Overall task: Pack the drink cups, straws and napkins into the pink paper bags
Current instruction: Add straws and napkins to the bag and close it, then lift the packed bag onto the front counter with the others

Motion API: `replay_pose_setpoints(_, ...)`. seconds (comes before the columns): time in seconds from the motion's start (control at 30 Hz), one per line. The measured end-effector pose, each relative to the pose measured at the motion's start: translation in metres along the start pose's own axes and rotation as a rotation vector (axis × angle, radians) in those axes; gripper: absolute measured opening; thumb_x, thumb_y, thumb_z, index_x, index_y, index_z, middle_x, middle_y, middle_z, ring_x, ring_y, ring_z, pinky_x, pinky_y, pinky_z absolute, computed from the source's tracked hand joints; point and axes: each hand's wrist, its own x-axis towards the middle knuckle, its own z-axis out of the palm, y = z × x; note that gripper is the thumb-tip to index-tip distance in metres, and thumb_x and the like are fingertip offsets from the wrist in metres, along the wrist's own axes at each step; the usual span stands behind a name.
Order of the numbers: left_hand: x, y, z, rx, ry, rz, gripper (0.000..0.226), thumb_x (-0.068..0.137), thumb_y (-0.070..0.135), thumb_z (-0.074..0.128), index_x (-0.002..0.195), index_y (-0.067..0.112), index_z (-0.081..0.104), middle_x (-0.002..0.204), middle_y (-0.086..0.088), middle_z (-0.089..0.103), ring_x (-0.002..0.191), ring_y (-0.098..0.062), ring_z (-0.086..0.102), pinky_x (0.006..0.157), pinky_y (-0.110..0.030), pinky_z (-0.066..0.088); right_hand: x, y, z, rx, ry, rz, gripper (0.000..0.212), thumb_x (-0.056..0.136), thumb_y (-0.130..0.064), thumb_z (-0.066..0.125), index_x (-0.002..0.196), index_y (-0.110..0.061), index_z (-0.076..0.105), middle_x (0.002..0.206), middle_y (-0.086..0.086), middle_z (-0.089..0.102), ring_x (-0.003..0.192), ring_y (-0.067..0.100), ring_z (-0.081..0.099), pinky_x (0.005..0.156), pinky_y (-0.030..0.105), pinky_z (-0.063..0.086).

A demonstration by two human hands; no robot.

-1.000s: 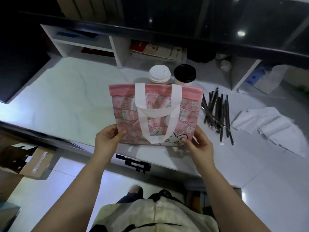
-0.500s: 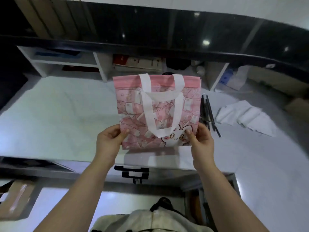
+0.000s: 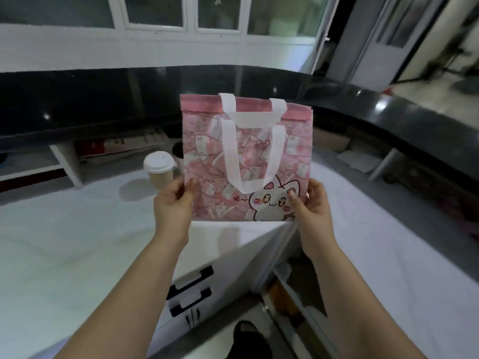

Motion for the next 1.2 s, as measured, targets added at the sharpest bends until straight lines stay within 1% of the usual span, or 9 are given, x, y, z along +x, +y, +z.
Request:
replay_pose_setpoints(0.1,-0.008,0.018,0.029,-0.014,-0.134,0.024,0.019,0.095,0.017,0.062,0.111,0.017,0.072,0.104,0.001,0.075,0.098,-0.02,0.07,0.09,-0.047,0.056,-0.018,-0.033,-0.024,-0.042,0.071,-0.02,0.031,0.091,-0.003,0.06,0.11,-0.025,0.05,0.106,-0.002,0.068,0.096,0.014,0.069,0.078,0.036,0.059)
replay_pose_setpoints(0.2,-0.025,0.035,0.063,-0.062,-0.258,0.035,0.022,0.096,0.015,0.061,0.115,0.012,0.07,0.108,-0.002,0.074,0.1,-0.022,0.07,0.091,-0.045,0.056,-0.036,-0.066,-0.054,-0.052,0.16,-0.049,0.03,0.091,-0.003,0.062,0.107,-0.026,0.05,0.11,0.003,0.067,0.093,0.016,0.07,0.07,0.034,0.058)
replay_pose_setpoints(0.43,-0.093,0.069,0.157,-0.165,-0.519,0.037,0.012,0.096,0.023,0.061,0.101,0.023,0.072,0.091,0.012,0.075,0.084,-0.007,0.072,0.079,-0.032,0.06,-0.09,-0.135,-0.137,-0.112,0.385,-0.162,0.038,0.091,-0.009,0.063,0.121,-0.021,0.042,0.112,0.002,0.067,0.101,0.022,0.068,0.075,0.042,0.06)
replay_pose_setpoints(0.53,-0.136,0.081,0.195,-0.167,-0.631,0.043,0.013,0.095,0.026,0.062,0.089,0.034,0.071,0.088,0.013,0.074,0.085,-0.012,0.071,0.078,-0.035,0.06,-0.122,-0.163,-0.179,-0.116,0.471,-0.214,0.045,0.092,-0.009,0.062,0.13,-0.018,0.039,0.116,0.004,0.066,0.103,0.021,0.068,0.074,0.037,0.06)
replay_pose_setpoints(0.63,-0.186,0.089,0.228,-0.221,-0.76,0.028,0.01,0.096,0.024,0.062,0.092,0.029,0.071,0.091,0.008,0.074,0.087,-0.017,0.071,0.074,-0.036,0.06,-0.159,-0.185,-0.223,-0.121,0.554,-0.262,0.055,0.09,-0.011,0.065,0.138,-0.021,0.039,0.121,0.004,0.065,0.106,0.019,0.067,0.079,0.035,0.058)
replay_pose_setpoints(0.83,-0.307,0.093,0.293,-0.286,-0.972,-0.029,0.007,0.092,0.028,0.065,0.095,0.024,0.07,0.084,0.013,0.075,0.078,-0.006,0.072,0.066,-0.028,0.06,-0.246,-0.218,-0.323,-0.141,0.728,-0.297,0.055,0.087,-0.016,0.069,0.134,-0.031,0.045,0.121,-0.002,0.066,0.11,0.017,0.065,0.086,0.035,0.056)
replay_pose_setpoints(0.97,-0.397,0.089,0.335,-0.318,-1.047,-0.072,0.009,0.093,0.03,0.064,0.095,0.024,0.07,0.085,0.011,0.075,0.08,-0.006,0.072,0.067,-0.029,0.059,-0.305,-0.237,-0.397,-0.203,0.832,-0.313,0.053,0.09,-0.015,0.067,0.136,-0.019,0.04,0.124,0.005,0.063,0.113,0.023,0.063,0.089,0.041,0.056)
replay_pose_setpoints(1.07,-0.461,0.084,0.364,-0.337,-1.059,-0.093,0.011,0.093,0.031,0.064,0.095,0.022,0.071,0.092,0.004,0.075,0.088,-0.015,0.072,0.074,-0.036,0.06,-0.342,-0.253,-0.455,-0.224,0.865,-0.315,0.047,0.092,-0.012,0.064,0.133,-0.015,0.04,0.125,0.011,0.062,0.113,0.028,0.062,0.09,0.046,0.055)
replay_pose_setpoints(1.2,-0.528,0.08,0.403,-0.377,-1.05,-0.155,0.007,0.092,0.025,0.067,0.094,0.022,0.072,0.091,0.003,0.076,0.09,-0.018,0.073,0.072,-0.035,0.06,-0.372,-0.279,-0.522,-0.278,0.859,-0.336,0.038,0.095,-0.011,0.059,0.129,-0.018,0.042,0.118,0.003,0.063,0.105,0.016,0.064,0.087,0.036,0.057)
